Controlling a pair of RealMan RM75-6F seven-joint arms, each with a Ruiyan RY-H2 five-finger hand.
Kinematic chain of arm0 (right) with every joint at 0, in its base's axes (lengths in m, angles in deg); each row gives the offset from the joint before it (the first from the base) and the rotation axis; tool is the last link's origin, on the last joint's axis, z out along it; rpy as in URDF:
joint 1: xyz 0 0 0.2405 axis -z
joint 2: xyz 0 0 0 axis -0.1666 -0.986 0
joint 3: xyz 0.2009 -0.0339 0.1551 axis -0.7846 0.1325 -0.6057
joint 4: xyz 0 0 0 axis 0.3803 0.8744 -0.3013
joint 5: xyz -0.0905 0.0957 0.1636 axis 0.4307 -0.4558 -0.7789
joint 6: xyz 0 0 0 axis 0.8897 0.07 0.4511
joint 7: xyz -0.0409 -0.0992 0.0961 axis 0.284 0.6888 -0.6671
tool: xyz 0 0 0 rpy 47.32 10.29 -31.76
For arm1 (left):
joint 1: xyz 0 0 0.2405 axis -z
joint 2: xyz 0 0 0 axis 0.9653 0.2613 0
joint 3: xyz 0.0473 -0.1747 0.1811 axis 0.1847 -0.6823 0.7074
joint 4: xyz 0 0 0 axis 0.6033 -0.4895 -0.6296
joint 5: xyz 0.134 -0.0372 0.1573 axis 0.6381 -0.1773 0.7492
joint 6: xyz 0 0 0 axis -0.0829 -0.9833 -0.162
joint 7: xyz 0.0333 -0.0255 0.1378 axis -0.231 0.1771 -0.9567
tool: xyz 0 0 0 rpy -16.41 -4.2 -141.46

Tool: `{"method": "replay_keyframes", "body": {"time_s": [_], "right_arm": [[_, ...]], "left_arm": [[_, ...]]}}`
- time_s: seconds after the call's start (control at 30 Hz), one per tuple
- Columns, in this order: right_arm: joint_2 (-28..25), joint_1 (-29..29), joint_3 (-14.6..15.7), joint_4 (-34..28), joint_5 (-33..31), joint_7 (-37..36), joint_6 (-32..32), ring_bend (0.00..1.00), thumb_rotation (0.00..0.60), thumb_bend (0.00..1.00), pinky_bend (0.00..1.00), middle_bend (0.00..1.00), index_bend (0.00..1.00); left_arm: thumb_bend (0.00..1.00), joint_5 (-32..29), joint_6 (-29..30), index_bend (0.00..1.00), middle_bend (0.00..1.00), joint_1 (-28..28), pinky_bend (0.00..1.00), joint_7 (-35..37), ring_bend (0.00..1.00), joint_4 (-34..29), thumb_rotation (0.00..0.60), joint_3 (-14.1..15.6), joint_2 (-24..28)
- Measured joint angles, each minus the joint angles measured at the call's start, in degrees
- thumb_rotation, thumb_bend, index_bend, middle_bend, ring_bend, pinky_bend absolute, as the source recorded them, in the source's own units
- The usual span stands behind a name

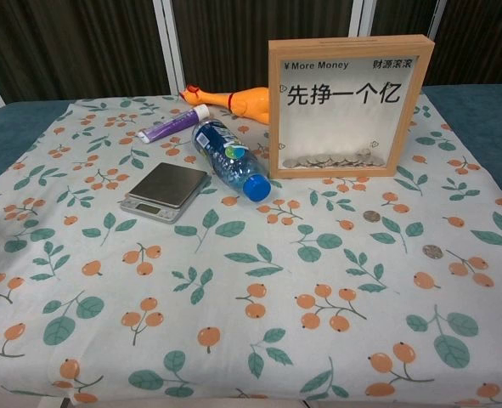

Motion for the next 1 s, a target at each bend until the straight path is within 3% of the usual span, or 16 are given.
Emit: {"method": "replay_keyframes", "body": {"time_s": [0.6, 1.0], "right_arm": [[3.7, -2.1, 0.6, 0.5, 4.1, 2.3, 0.1, 0.00, 0.600, 0.37, 0.00, 0.00, 0.00], [12.7, -7.0, 0.6, 1.1, 6.3, 7.9, -3.3, 0.00, 0.600, 0.37, 0.00, 0.00, 0.00]], "left_arm": [[0.37, 0.4, 0.5, 0.00, 0.00, 0.0, 0.00, -0.7, 0.00, 0.6, 0.600, -0.1, -0.9], [0.37, 0.2, -0.8, 0.00, 0.00, 0.3, 0.00, 0.6, 0.00, 1.9, 0.600, 0.3, -1.4]]}}
